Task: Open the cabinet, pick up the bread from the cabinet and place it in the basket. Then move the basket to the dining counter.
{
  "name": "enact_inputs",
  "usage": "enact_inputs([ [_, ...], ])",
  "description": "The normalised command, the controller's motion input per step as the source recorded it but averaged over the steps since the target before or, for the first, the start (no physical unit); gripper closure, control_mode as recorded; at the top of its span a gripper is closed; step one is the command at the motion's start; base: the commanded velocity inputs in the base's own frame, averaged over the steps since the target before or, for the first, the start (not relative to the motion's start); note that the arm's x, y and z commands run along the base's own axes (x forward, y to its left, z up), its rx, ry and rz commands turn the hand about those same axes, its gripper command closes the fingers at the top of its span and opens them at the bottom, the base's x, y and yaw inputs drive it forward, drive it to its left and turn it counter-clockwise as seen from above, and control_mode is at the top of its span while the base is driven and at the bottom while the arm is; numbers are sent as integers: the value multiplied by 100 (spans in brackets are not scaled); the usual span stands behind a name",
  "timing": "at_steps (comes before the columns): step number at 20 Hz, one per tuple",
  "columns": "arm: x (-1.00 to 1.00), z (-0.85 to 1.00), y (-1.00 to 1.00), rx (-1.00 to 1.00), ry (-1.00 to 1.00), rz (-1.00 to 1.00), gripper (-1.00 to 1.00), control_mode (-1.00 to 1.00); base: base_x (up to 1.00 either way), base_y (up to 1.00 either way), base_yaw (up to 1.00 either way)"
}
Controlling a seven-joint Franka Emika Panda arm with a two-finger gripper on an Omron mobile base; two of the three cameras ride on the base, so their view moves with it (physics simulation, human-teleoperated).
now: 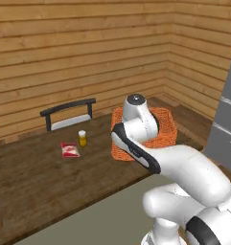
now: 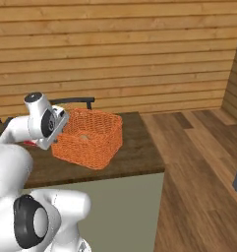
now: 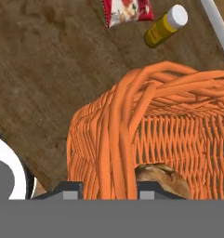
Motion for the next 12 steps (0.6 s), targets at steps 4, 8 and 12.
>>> enact_inputs([
  [4, 100, -55, 0, -1, 3, 0, 100, -100, 0, 0, 0],
  [8, 92, -49, 0, 0, 7, 0, 100, -100, 0, 0, 0],
  [12, 74, -43, 0, 0, 2, 0, 100, -100, 0, 0, 0],
])
